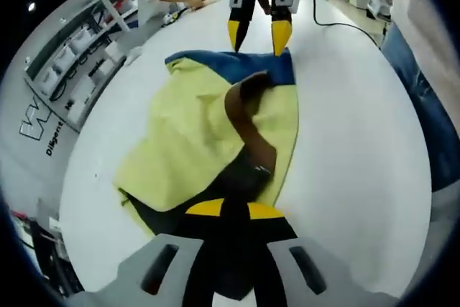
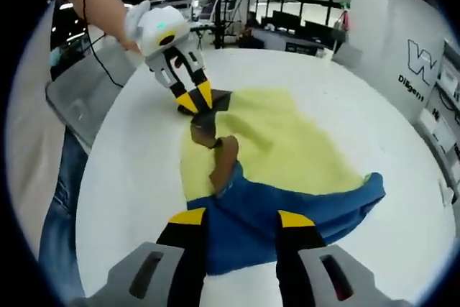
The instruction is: Fold the garment on the visible template until the final outline fits inside the template.
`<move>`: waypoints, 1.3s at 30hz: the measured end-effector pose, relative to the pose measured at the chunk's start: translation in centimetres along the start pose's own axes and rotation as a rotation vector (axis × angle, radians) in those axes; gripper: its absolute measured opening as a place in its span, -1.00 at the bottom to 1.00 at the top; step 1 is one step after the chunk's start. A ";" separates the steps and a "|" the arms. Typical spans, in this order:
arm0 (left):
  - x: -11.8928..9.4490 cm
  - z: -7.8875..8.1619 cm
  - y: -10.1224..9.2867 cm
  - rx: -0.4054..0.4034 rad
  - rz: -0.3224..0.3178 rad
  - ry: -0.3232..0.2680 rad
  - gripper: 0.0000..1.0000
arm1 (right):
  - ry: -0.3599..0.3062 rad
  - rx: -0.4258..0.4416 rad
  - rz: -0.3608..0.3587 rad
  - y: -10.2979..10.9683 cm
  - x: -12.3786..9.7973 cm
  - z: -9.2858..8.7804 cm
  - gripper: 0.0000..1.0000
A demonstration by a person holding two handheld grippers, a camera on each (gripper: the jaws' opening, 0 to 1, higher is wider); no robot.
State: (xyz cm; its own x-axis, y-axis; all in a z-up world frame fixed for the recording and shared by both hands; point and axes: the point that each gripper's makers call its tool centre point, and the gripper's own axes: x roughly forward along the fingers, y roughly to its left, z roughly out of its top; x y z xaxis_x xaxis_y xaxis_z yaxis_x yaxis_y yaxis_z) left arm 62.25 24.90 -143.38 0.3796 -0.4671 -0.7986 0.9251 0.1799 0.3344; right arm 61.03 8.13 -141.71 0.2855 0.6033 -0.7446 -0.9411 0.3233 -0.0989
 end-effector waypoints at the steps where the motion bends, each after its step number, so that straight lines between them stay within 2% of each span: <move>1: 0.0 0.0 0.0 0.002 -0.001 -0.001 -0.83 | 0.008 -0.015 0.007 0.0 0.1 -0.1 -0.38; 3: -0.1 0.2 0.2 0.004 0.001 -0.004 -0.89 | 0.024 -0.039 0.018 -0.1 0.3 -0.3 -0.39; 6: -0.4 0.4 0.9 -0.019 0.016 -0.015 -0.89 | 0.015 -0.041 0.021 -0.3 0.4 -0.1 -0.41; 12: -1.4 0.9 1.7 -0.027 0.031 -0.026 -0.89 | 0.035 -0.100 0.024 -0.3 0.8 -0.4 -0.49; 17: -2.0 1.4 2.2 -0.023 0.037 -0.034 -0.89 | 0.055 -0.172 0.029 -0.1 1.0 -0.5 -0.59; 23: -2.4 1.9 2.9 -0.060 0.051 -0.049 -0.90 | 0.067 -0.254 0.021 -0.4 1.2 -0.5 -0.81; 31: -3.0 2.2 4.3 -0.098 0.080 -0.062 -0.90 | 0.118 -0.392 0.043 -0.4 1.4 -1.2 -0.84; 39: -3.6 2.1 5.4 -0.109 0.108 -0.059 -0.90 | 0.135 -0.420 0.052 -0.7 2.1 -1.7 -1.00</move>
State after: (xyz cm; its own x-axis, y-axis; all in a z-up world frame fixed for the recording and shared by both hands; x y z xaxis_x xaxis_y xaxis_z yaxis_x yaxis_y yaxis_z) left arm 65.89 25.77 -137.65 0.4783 -0.4896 -0.7290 0.8761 0.3235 0.3576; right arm 61.95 7.94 -144.34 0.2356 0.5012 -0.8326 -0.9536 -0.0460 -0.2975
